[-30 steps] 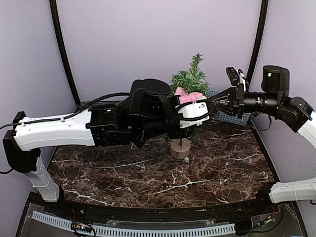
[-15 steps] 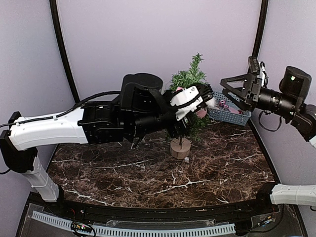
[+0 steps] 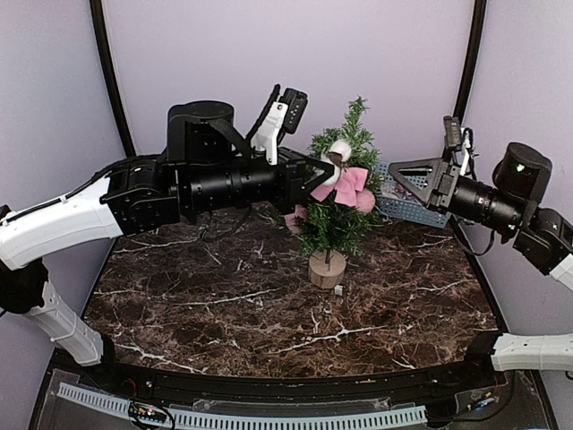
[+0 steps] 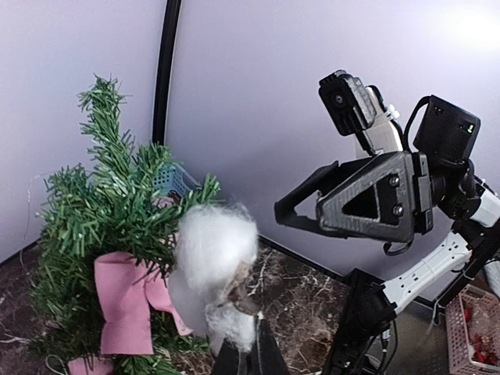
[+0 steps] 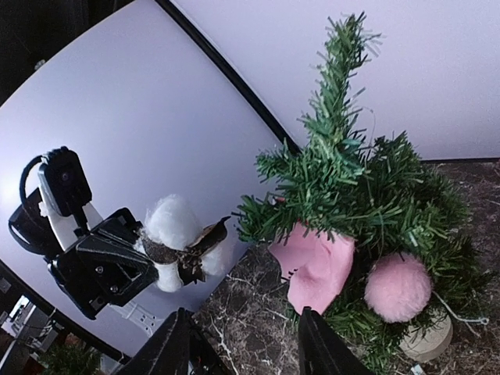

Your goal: Decorate the small christmas tree

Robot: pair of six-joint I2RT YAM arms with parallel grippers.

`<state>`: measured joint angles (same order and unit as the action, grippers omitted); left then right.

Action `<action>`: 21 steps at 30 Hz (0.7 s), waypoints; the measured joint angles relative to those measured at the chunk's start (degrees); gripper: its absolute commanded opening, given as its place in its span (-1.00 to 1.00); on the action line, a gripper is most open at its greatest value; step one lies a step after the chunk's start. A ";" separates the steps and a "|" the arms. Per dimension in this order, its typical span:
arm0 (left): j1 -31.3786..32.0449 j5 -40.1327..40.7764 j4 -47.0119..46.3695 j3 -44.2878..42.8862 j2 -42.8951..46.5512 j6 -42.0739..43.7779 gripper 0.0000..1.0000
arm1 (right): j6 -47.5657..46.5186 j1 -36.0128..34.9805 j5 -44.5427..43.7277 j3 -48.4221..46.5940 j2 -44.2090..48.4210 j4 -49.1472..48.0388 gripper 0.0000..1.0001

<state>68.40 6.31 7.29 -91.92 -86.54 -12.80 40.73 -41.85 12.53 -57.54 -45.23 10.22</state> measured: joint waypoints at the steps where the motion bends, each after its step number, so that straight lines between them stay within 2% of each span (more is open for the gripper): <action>1: 0.00 -0.68 0.22 0.11 0.00 -1.42 -1.00 | -0.57 -1.77 -0.90 -0.04 -0.83 0.33 -0.15; 9: -0.17 -4.44 0.74 0.26 0.00 -6.88 -1.00 | -3.63 -12.61 -10.05 -3.34 -6.82 2.29 -0.31; 14: -0.17 -5.35 0.76 0.26 0.00 -7.93 -1.00 | -3.85 -14.32 -12.44 -3.45 -7.56 1.81 -0.34; 17: -0.33 -5.46 0.76 0.26 0.00 -8.07 -1.00 | -3.96 -15.17 -12.46 -3.58 -8.07 0.79 -0.23; 21: -0.37 -5.46 0.74 0.50 0.00 -8.09 -1.00 | -4.26 -15.87 -12.41 -3.58 -8.13 -0.90 -0.25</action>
<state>68.03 0.84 8.03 -91.42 -86.54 -20.88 36.47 -57.71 0.12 -61.12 -53.36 9.32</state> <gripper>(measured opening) 0.027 0.391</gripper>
